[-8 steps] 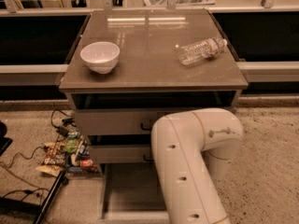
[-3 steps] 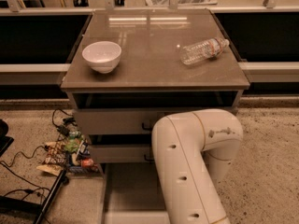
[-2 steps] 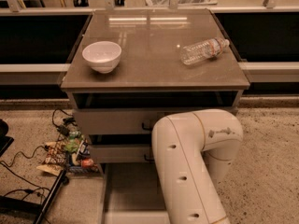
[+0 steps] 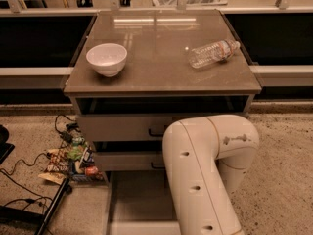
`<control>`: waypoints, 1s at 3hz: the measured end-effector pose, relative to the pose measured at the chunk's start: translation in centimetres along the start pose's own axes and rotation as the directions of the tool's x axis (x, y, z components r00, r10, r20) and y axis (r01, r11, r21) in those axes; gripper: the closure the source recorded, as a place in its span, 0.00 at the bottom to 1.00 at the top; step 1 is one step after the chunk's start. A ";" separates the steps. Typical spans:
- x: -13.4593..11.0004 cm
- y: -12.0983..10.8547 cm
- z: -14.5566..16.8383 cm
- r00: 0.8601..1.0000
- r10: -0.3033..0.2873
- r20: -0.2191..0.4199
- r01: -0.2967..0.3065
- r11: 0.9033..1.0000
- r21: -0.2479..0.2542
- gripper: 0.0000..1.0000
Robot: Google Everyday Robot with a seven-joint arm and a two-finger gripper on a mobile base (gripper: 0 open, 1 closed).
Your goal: Open bottom drawer
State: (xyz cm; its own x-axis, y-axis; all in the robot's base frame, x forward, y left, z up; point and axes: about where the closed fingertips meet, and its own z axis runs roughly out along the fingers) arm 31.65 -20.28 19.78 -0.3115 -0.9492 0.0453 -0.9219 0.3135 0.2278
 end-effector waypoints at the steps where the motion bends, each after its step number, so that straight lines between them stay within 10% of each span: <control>1: 1.2 2.4 -1.9 0.999 -0.035 0.024 0.036 0.999 -0.016 0.00; 3: 6.7 10.3 -12.1 0.995 -0.081 0.049 0.081 0.997 0.011 0.00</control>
Offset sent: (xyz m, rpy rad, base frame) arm -0.0064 -0.0705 0.2469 0.1184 -0.0974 0.0877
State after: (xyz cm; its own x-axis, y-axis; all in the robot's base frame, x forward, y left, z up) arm 22.88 -23.76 34.14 -0.2467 -0.9688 -0.0212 -0.9465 0.2363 0.2198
